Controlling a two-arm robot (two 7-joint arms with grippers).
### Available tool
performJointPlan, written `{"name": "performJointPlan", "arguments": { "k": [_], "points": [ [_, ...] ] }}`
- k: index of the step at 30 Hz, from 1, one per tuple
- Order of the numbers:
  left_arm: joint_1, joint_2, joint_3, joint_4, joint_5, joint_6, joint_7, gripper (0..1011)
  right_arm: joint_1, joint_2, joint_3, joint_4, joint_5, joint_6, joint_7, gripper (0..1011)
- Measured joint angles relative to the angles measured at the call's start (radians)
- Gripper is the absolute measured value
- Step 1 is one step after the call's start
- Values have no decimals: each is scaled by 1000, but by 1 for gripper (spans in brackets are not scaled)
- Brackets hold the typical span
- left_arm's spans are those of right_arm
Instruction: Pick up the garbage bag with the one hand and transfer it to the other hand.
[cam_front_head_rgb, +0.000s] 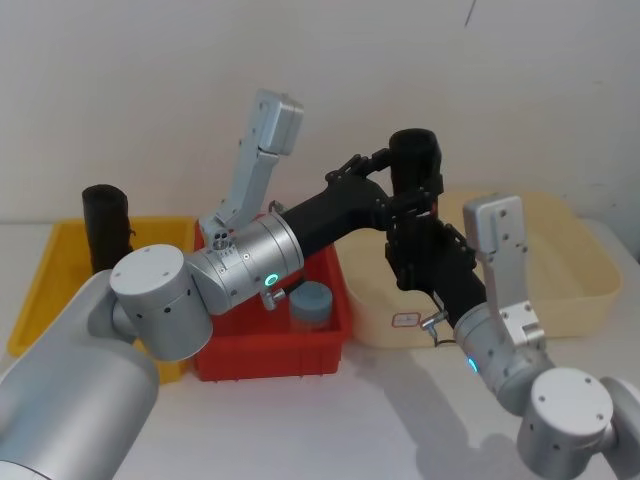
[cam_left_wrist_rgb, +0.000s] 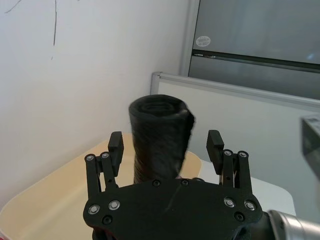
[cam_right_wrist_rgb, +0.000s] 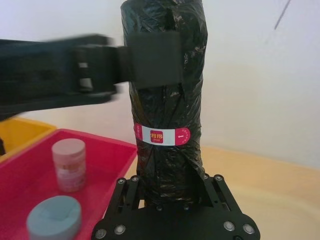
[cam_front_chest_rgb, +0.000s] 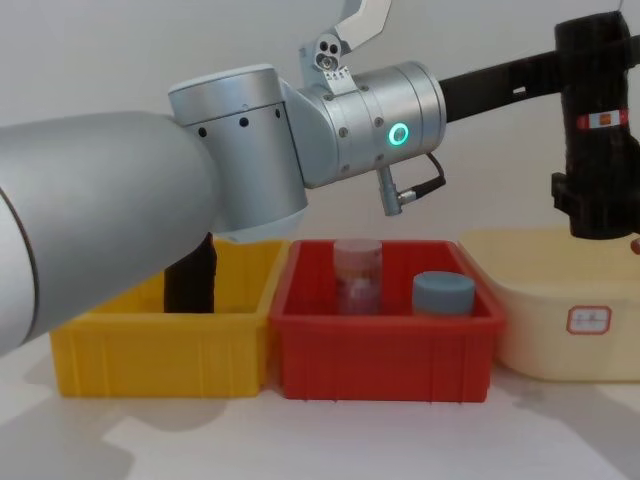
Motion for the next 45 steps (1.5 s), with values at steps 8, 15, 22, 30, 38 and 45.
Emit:
{"name": "performJointPlan", "arguments": {
  "k": [8, 15, 22, 30, 38, 45],
  "points": [
    [0, 0, 0, 0, 0, 0, 0, 1001, 84, -14, 39, 102, 36, 45, 16, 488],
    [0, 0, 0, 0, 0, 0, 0, 1001, 170, -20, 86, 221, 65, 72, 17, 488],
    [0, 0, 0, 0, 0, 0, 0, 1001, 242, -12, 148, 333, 90, 87, 0, 488],
    [0, 0, 0, 0, 0, 0, 0, 1001, 274, 5, 201, 396, 108, 98, -13, 559],
    [0, 0, 0, 0, 0, 0, 0, 1001, 270, 22, 229, 393, 124, 119, 9, 803],
    [12, 11, -2, -25, 3, -5, 20, 1001, 243, 32, 235, 334, 139, 142, 52, 979]
  ]
}}
